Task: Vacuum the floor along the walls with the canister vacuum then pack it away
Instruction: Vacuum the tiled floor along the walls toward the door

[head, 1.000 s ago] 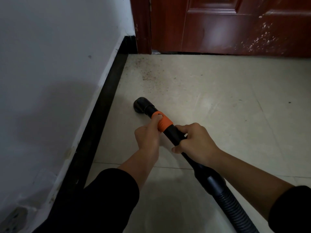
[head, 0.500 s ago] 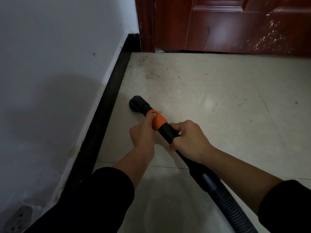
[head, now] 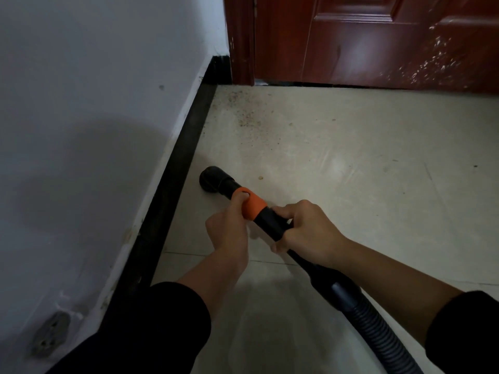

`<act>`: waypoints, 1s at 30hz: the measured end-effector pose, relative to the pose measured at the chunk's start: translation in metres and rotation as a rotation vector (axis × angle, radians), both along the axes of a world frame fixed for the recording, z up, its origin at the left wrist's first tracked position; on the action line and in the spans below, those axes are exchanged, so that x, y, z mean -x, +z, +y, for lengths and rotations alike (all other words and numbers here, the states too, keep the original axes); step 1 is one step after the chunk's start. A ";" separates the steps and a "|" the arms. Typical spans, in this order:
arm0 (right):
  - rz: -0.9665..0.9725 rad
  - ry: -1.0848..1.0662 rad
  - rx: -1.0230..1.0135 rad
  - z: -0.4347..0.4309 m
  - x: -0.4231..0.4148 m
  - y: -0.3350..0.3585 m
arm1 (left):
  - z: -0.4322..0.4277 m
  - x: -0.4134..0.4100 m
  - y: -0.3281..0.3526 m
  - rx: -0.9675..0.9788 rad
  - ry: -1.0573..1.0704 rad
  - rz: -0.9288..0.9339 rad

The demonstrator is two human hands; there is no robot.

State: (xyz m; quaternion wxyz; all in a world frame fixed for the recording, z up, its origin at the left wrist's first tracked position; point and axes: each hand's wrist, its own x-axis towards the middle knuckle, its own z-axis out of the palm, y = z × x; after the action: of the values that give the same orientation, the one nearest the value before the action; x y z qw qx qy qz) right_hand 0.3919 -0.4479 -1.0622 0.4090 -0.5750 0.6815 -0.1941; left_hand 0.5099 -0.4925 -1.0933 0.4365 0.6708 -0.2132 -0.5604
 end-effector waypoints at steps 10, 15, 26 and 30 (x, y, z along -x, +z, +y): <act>0.051 0.087 -0.011 0.024 0.007 0.010 | 0.028 -0.001 0.003 -0.015 -0.007 0.031; 0.104 0.115 -0.014 0.036 0.015 0.014 | 0.039 0.002 0.003 -0.040 -0.046 0.045; 0.187 0.012 0.005 0.059 0.048 0.014 | 0.042 0.036 0.005 -0.083 -0.252 0.081; 0.239 -0.036 0.026 0.069 0.063 0.012 | 0.045 0.055 0.006 -0.084 -0.292 0.091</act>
State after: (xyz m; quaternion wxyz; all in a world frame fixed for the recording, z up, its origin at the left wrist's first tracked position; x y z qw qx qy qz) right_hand 0.3293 -0.3786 -1.0505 0.3137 -0.5869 0.7331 -0.1404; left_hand 0.4548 -0.4471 -1.0874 0.3312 0.6244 -0.2648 -0.6560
